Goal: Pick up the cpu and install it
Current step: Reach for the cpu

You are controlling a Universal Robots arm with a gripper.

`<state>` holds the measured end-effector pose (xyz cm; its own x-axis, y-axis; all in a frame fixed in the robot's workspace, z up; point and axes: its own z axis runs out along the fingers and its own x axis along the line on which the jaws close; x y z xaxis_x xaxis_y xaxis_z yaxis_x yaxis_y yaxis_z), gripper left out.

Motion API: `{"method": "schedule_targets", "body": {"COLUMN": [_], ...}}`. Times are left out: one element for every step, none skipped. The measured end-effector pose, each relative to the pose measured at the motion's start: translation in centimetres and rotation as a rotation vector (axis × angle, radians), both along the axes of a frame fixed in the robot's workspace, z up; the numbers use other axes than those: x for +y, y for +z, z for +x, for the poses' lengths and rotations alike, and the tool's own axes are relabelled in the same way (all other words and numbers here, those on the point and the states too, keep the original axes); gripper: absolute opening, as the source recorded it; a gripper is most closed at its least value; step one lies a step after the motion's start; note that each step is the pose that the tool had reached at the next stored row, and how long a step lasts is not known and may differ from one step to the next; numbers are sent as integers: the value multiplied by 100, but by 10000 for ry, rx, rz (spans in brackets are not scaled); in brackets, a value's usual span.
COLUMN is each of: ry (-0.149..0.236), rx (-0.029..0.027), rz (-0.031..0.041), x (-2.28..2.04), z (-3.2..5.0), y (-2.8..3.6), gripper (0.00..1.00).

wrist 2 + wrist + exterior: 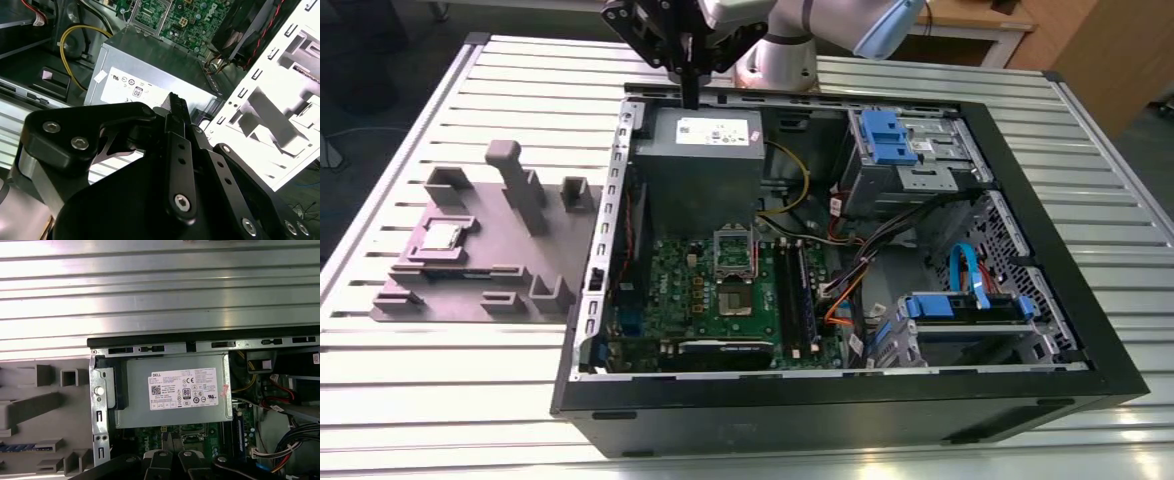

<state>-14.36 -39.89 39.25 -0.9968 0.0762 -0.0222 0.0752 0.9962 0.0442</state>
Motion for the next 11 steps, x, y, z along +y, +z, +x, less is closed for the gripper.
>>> {"method": "schedule_targets", "body": {"ry": [0,-1,0,0,0,0,0,0,0,0,0], "rx": [1,0,0,0,0,0,0,0,0,1,1], "rz": [0,0,0,0,-1,0,0,0,0,0,0], "x": [0,0,0,0,0,0,0,0,0,0,0], "z": [-3,-7,-11,-15,-19,-23,-26,-30,-34,-38,-42], "y": [0,0,0,0,0,-1,-1,-1,-1,-1,-1], "gripper": [10,10,10,10,10,10,10,10,10,10,10]}}
